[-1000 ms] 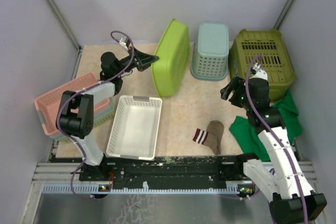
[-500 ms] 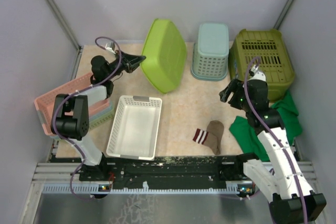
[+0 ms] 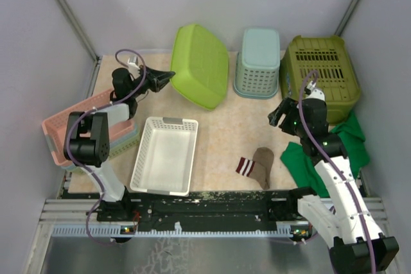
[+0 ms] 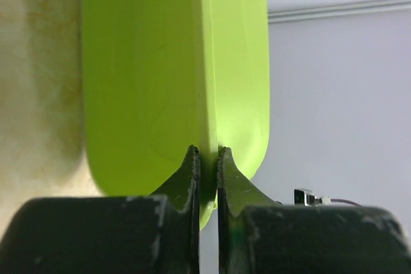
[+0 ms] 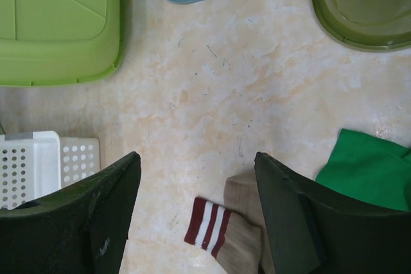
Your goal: Turn the large container upside down
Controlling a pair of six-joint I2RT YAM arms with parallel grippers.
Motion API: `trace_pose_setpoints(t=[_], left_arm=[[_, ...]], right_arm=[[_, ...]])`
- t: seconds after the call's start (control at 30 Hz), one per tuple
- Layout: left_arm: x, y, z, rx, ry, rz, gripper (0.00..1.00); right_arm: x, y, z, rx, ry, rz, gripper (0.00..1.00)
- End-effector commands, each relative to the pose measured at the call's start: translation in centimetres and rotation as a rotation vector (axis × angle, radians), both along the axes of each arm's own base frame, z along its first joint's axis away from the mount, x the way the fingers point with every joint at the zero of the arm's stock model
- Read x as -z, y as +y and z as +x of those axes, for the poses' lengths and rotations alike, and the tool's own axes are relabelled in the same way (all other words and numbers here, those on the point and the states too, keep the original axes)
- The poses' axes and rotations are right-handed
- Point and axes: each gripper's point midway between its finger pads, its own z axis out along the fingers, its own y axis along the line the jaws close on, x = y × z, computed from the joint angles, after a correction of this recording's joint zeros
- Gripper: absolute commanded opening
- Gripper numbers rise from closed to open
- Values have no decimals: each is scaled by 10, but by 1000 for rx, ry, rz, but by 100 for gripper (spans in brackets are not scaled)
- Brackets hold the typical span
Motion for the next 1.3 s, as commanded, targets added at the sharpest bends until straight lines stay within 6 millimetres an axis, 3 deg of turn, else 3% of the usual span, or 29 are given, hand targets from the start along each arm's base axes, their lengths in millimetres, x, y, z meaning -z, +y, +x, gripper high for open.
trace_pose_setpoints(t=[0.0,0.3,0.5,0.6,0.7,0.87,1.1,1.27], left_arm=[[118,7,-15,-23,398,94,0],[137,6,-12,33,422,159,0],[140,23,-1,-3,419,242,2],[141,26,3,1,418,286,19],[139,27,7,10,406,308,43],[131,35,19,14,372,422,71],[101,49,62,-53,271,562,87],[103,40,100,-38,250,597,94]], right_arm=[[-11,-1,2,20,-52,21,72],[-1,-1,0,29,-40,28,71],[2,0,1,22,-40,32,71],[4,0,1,20,-36,28,72],[5,-1,1,20,-33,23,72],[6,-1,1,20,-27,22,72],[5,-4,-4,40,-27,24,72],[4,-6,-10,49,-23,24,72]])
